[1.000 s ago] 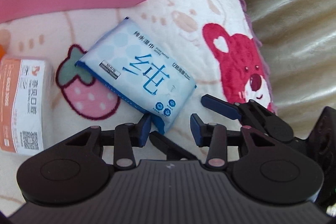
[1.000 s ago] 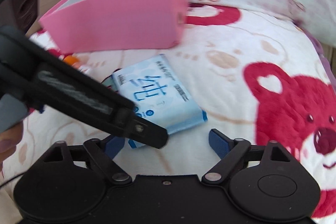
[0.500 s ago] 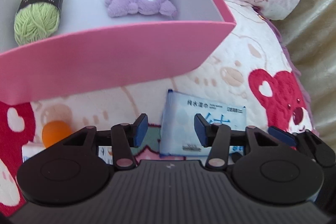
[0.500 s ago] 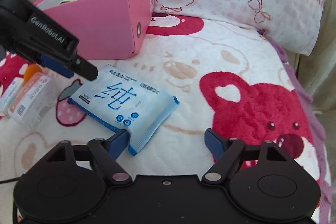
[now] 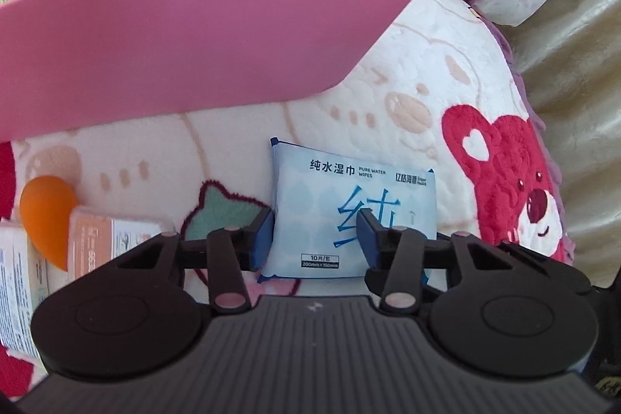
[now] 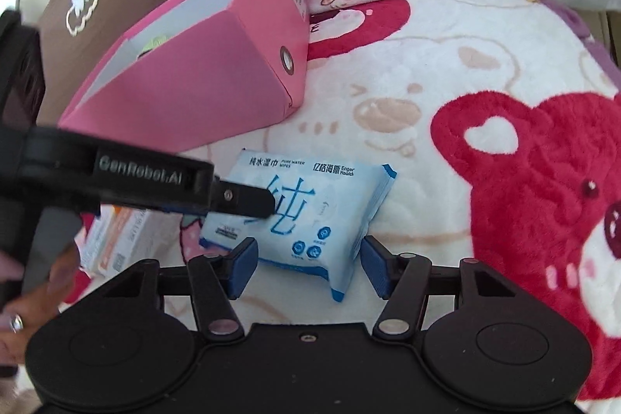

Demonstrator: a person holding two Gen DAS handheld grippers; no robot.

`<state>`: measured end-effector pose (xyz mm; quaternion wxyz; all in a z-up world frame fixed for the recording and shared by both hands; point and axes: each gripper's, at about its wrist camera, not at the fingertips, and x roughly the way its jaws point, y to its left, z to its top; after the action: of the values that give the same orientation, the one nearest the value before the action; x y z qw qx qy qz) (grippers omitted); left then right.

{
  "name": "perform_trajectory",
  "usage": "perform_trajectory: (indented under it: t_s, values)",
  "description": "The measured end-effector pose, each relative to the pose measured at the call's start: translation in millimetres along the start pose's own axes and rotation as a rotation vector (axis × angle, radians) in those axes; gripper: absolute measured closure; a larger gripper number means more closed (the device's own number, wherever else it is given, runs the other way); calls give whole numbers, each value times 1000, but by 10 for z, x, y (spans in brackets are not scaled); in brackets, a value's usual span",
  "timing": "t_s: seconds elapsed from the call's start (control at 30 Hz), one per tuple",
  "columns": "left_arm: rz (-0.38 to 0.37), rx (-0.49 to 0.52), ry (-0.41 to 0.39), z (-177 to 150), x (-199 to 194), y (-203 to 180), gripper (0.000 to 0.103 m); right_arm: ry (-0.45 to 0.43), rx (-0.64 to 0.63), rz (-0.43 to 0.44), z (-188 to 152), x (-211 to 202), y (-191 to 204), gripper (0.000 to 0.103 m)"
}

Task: Organize objects
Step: 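Lower the open left tool around the edge of the wipes packet, then close the left tool on the wipes packet edge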

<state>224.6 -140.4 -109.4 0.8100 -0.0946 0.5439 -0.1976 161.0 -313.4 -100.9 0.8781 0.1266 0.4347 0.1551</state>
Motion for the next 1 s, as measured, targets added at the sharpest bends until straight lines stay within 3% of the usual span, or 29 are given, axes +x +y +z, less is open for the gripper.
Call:
perform_trajectory:
  t_s: [0.17,0.4,0.7,1.0]
  values:
    - [-39,-54,43,-141,-67,46,66,23,-52,-6,-39,-41,85,39]
    - [-47,-116,32,-264,-26,162,69,32,-76,-46,-95,-10,78,43]
    - [-68,-85,-13,-338,-49,137,72,20,-112,-62,-139,-21,157,43]
    - [-73,-80,-6,-406,-144,125,73,22,-149,-67,-198,-88,246,42]
